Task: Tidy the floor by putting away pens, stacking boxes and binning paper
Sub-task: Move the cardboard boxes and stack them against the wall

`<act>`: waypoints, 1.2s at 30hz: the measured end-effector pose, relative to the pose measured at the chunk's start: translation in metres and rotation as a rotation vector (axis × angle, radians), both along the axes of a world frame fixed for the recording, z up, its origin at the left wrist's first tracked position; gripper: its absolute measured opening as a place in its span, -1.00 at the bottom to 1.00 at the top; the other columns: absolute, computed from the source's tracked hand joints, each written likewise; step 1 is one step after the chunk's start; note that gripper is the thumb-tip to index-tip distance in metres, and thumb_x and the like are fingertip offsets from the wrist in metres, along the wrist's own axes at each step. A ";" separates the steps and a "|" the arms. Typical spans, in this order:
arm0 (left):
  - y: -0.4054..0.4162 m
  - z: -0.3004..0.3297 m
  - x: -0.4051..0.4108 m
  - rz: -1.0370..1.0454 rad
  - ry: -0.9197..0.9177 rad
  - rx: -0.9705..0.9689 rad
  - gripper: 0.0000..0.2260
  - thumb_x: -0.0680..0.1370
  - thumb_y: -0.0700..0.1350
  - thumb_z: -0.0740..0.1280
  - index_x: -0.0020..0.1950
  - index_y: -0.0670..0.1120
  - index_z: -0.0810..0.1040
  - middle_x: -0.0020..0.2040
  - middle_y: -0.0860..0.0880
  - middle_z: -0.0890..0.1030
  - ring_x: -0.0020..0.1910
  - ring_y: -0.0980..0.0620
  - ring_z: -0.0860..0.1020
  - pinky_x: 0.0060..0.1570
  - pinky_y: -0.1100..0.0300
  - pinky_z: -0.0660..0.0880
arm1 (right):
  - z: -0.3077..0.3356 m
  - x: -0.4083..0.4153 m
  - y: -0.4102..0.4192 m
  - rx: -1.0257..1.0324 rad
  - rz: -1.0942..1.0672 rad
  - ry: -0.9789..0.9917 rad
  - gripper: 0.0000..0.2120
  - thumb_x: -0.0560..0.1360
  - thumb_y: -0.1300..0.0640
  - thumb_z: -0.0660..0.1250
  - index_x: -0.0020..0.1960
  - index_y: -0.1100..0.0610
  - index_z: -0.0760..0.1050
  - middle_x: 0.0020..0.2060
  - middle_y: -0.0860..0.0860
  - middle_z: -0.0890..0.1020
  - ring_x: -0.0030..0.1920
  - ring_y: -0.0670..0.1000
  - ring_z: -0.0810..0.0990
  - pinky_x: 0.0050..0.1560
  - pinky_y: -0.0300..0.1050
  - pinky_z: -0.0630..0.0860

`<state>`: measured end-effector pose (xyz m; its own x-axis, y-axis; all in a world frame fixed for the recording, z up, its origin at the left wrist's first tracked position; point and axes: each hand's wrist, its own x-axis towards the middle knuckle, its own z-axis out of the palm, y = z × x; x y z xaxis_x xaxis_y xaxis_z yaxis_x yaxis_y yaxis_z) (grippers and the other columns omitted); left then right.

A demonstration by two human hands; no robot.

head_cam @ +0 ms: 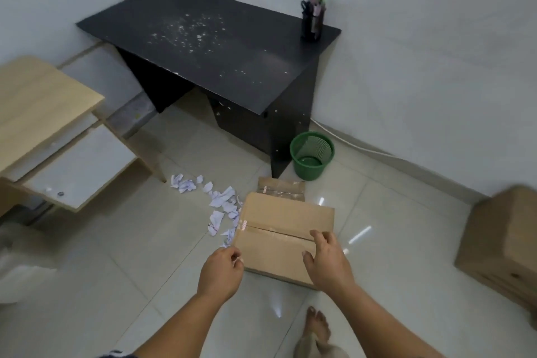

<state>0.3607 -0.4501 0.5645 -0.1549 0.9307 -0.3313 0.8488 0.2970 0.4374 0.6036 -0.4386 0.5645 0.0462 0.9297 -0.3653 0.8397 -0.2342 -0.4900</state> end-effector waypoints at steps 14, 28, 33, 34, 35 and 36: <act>0.013 -0.149 -0.043 -0.129 -0.118 -0.026 -0.78 0.53 -0.09 0.31 0.17 -0.03 0.58 0.07 0.04 0.60 0.00 0.08 0.55 -0.03 0.24 0.46 | -0.151 -0.036 -0.052 -0.001 -0.187 -0.090 -0.52 0.59 -0.07 0.20 0.47 0.03 0.27 0.40 0.00 0.33 0.31 0.07 0.37 0.24 -0.09 0.41; 0.070 -0.399 -0.034 -0.124 0.162 0.194 -0.64 0.54 0.03 0.25 0.32 -0.01 0.46 0.40 -0.12 0.33 0.41 -0.15 0.23 0.38 -0.10 0.26 | -0.413 -0.064 -0.051 0.289 -0.297 -0.358 -0.57 0.51 -0.31 0.05 0.18 -0.08 0.45 0.22 -0.02 0.45 0.32 0.11 0.34 0.37 0.28 0.20; 0.066 -0.405 -0.032 -0.121 0.163 0.193 -0.60 0.57 0.11 0.16 0.39 0.04 0.37 0.49 -0.09 0.24 0.43 -0.16 0.23 0.34 -0.13 0.29 | -0.427 -0.063 -0.047 0.347 -0.360 -0.372 -0.60 0.49 -0.29 0.08 0.10 -0.08 0.49 0.16 -0.02 0.48 0.28 0.11 0.38 0.36 0.30 0.17; 0.064 -0.404 -0.030 -0.131 0.170 0.163 -0.59 0.58 0.12 0.16 0.41 0.05 0.35 0.50 -0.09 0.21 0.43 -0.17 0.23 0.34 -0.12 0.30 | -0.428 -0.061 -0.047 0.344 -0.375 -0.384 -0.61 0.49 -0.29 0.09 0.10 -0.08 0.49 0.18 -0.01 0.48 0.30 0.12 0.37 0.36 0.32 0.15; 0.060 -0.404 -0.029 -0.137 0.175 0.129 -0.58 0.58 0.12 0.15 0.43 0.07 0.33 0.51 -0.09 0.18 0.43 -0.19 0.23 0.34 -0.11 0.31 | -0.429 -0.059 -0.049 0.336 -0.399 -0.402 -0.62 0.50 -0.28 0.10 0.11 -0.10 0.49 0.22 0.01 0.47 0.34 0.14 0.33 0.36 0.32 0.12; 0.055 -0.403 -0.027 -0.144 0.171 0.095 -0.58 0.58 0.11 0.15 0.44 0.08 0.32 0.52 -0.08 0.16 0.42 -0.21 0.23 0.35 -0.09 0.30 | -0.428 -0.058 -0.053 0.312 -0.434 -0.408 -0.64 0.52 -0.27 0.10 0.15 -0.12 0.48 0.29 0.04 0.43 0.38 0.15 0.27 0.38 0.31 0.09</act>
<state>0.3334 -0.3953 0.1617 -0.0650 0.9731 -0.2212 0.9436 0.1321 0.3037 0.5453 -0.4912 0.1362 0.5168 0.8550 0.0439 0.8337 -0.4909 -0.2527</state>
